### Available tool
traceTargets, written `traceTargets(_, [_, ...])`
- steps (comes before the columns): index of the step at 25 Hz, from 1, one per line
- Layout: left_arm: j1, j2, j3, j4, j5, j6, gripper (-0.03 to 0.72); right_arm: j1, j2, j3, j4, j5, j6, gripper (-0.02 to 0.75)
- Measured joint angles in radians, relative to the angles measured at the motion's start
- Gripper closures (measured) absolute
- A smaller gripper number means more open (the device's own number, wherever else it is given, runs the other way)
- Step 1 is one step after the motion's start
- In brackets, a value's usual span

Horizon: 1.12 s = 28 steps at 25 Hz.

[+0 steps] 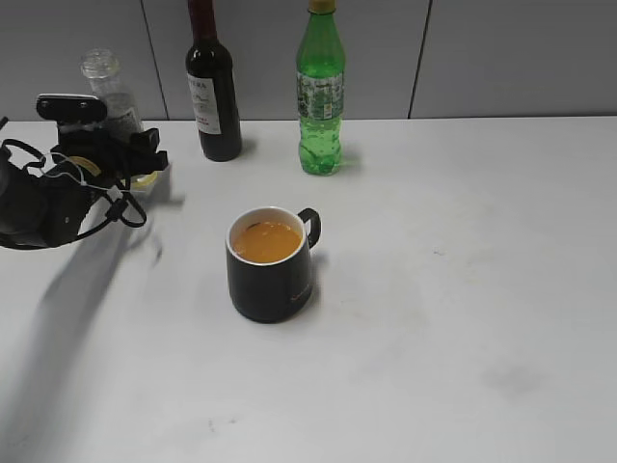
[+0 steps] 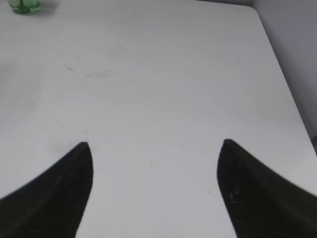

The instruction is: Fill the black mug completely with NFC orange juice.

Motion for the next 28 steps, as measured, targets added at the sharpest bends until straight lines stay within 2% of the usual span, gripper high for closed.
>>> traceTargets(5, [0.0, 0.004, -0.004, 0.0, 0.0, 0.0, 0.19, 0.0, 0.0, 0.0, 0.0, 0.0, 0.0, 0.145])
traceTargets(10, [0.0, 0.007, -0.004, 0.001, 0.001, 0.0, 0.074, 0.0, 0.0, 0.0, 0.0, 0.0, 0.0, 0.145])
traceTargets(12, [0.0, 0.007, -0.004, 0.001, 0.002, 0.0, 0.051, 0.0, 0.0, 0.0, 0.0, 0.0, 0.0, 0.145])
traceTargets(20, [0.0, 0.0, 0.008, 0.001, 0.001, -0.001, 0.04, 0.0, 0.0, 0.0, 0.0, 0.0, 0.0, 0.145])
traceTargets(28, [-0.003, -0.068, 0.164, -0.012, -0.045, -0.001, 0.04, 0.0, 0.0, 0.0, 0.0, 0.0, 0.0, 0.145])
